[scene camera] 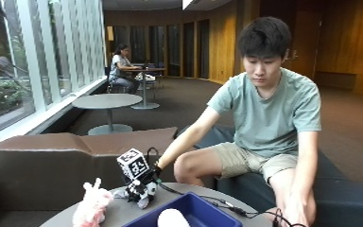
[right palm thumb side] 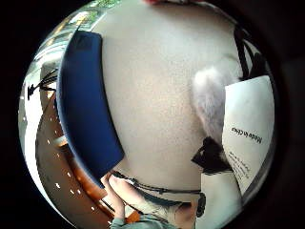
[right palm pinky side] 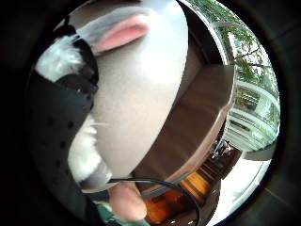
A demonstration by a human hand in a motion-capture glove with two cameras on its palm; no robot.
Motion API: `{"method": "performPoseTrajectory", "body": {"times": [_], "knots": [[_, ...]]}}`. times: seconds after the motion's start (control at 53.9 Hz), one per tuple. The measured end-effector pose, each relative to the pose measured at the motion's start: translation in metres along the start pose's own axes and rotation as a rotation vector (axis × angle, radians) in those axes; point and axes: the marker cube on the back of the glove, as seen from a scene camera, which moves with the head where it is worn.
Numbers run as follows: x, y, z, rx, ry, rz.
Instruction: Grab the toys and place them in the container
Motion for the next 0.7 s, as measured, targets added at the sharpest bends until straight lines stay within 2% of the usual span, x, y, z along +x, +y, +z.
{"method": "performPoseTrajectory", "body": {"times": [0.13, 0.241, 0.371, 0.575, 0.705], "knots": [[0.001, 0.010, -0.023, -0.037, 0.009, -0.016], [0.003, 0.020, -0.068, -0.012, -0.006, -0.035], [-0.003, 0.037, -0.152, 0.055, 0.000, -0.027], [-0.055, 0.062, -0.289, 0.197, 0.012, -0.109], [-0.099, 0.073, -0.352, 0.256, 0.027, -0.153]]}}
